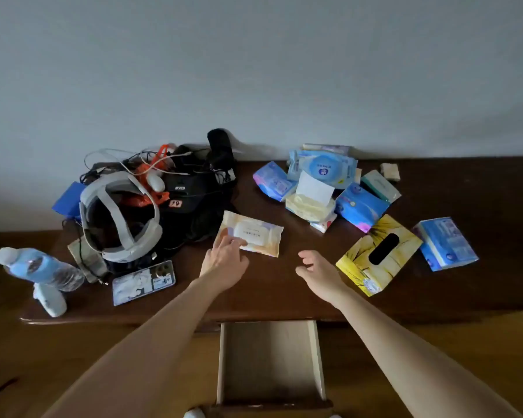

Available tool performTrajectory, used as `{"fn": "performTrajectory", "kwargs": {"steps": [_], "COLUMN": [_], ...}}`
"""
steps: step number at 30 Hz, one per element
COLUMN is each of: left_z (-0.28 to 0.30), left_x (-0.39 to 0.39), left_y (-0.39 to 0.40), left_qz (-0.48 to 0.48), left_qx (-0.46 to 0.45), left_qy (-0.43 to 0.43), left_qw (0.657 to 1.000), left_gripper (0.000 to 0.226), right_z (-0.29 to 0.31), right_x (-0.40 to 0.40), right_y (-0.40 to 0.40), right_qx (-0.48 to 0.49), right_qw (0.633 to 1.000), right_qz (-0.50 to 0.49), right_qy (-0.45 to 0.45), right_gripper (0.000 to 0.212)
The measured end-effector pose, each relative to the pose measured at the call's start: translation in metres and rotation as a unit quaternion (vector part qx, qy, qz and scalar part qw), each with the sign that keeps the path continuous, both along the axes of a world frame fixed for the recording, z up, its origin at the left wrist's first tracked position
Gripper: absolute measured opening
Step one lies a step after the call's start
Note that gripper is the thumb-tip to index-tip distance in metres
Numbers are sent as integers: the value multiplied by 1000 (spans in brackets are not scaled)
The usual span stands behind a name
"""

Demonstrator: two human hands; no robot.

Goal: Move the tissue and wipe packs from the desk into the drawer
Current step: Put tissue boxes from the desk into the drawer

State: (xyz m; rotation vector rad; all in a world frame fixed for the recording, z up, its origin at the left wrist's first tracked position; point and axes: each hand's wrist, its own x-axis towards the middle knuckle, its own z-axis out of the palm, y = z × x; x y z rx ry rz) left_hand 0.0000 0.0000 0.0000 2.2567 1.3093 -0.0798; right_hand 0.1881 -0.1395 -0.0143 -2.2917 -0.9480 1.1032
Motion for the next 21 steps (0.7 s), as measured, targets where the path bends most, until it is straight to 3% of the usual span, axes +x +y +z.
{"fn": "performTrajectory", "kwargs": {"steps": [3, 5, 8, 10, 13, 16, 21], "left_z": [-46, -75, -120, -146, -168, -182, -206], "left_x": [25, 38, 50, 57, 66, 75, 75], "left_y": [27, 49, 72, 75, 68, 65, 69], "left_qz": [-91, -133, -139, -106, -26, -12, 3], "left_qx": [74, 104, 109, 130, 194, 282, 273], "left_qy": [64, 118, 164, 141, 74, 36, -50], "left_qw": [991, 979, 970, 976, 978, 959, 961], "left_gripper": [68, 85, 104, 110, 106, 99, 95], "right_z": [-40, -60, -74, -87, -113, -123, -137], "right_x": [7, 13, 34, 58, 75, 80, 83], "right_y": [36, 54, 52, 30, -7, -5, -1], "right_qx": [1, -12, 39, 61, -14, -26, -35], "right_qw": [997, 983, 902, 849, 836, 824, 782], "right_qz": [56, 78, -34, -118, -131, -122, -114], "right_qy": [-60, -163, -428, -511, -533, -553, -612], "right_gripper": [57, 65, 67, 66, 61, 48, 24]}}
